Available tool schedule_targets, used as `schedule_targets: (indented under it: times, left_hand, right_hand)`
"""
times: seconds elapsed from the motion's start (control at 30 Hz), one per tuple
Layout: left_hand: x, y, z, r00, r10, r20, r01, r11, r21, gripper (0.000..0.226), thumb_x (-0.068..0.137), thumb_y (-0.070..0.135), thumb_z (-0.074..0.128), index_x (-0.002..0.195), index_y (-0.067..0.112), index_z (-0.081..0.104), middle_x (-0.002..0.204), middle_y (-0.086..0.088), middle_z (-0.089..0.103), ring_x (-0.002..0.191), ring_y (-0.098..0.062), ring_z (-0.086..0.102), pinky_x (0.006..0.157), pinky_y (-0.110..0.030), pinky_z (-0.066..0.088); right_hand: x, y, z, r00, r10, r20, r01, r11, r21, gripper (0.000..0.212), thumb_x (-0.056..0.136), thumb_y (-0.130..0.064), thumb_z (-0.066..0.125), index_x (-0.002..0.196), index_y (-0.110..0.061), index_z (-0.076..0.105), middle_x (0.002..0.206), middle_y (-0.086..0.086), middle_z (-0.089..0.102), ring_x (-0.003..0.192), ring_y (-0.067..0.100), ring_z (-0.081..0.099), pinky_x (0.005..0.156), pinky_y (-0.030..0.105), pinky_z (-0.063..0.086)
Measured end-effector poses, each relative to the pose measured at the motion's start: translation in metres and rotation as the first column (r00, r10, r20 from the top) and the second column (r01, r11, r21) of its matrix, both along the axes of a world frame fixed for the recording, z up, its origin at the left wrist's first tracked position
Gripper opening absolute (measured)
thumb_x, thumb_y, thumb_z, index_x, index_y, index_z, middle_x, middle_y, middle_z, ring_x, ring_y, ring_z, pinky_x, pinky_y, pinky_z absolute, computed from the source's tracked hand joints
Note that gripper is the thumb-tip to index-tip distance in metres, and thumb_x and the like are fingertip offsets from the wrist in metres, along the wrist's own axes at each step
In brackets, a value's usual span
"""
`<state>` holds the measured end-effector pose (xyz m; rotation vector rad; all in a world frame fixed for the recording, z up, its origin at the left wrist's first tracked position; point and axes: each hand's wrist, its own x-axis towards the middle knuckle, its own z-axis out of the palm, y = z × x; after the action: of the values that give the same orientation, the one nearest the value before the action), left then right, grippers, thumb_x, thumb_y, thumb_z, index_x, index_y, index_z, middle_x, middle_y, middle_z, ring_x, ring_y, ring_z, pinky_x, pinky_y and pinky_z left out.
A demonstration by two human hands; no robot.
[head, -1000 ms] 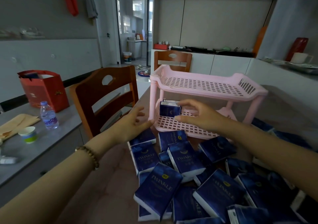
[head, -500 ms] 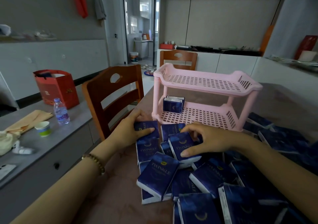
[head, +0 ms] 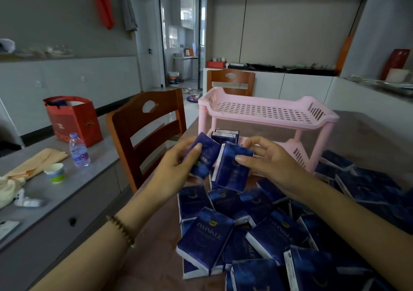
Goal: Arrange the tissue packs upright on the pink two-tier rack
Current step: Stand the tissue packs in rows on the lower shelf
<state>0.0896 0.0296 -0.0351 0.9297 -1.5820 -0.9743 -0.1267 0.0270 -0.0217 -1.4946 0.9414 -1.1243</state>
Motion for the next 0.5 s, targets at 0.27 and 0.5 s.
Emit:
schedule_targets:
  times: [0.27,0.5]
  left_hand:
    - [-0.004,0.002,-0.004,0.944,-0.243,0.222,0.25,0.968,-0.003,0.057,0.079,0.035,0.073,0.131,0.03,0.051,0.125,-0.002,0.061,0.112,-0.019,0.061,0.092,-0.039,0.053]
    - [0.007,-0.003,-0.006,0.97,-0.192,0.15,0.183,0.981,0.069,0.051,0.073,0.005,0.075,0.115,0.011,0.047,0.112,-0.004,0.066,0.099,-0.018,0.067,0.078,-0.03,0.058]
  right_hand:
    - [0.005,0.005,-0.008,1.0,-0.016,0.0,0.016,0.999,-0.047,0.036,0.063,-0.027,0.076,0.084,-0.016,0.049,0.094,0.001,0.069,0.083,0.025,0.066,0.068,0.045,0.057]
    - [-0.001,0.004,-0.007,0.948,0.05,-0.315,-0.106,0.981,-0.165,0.067,0.069,-0.029,0.075,0.129,-0.034,0.046,0.126,-0.014,0.059,0.117,0.0,0.054,0.093,0.02,0.048]
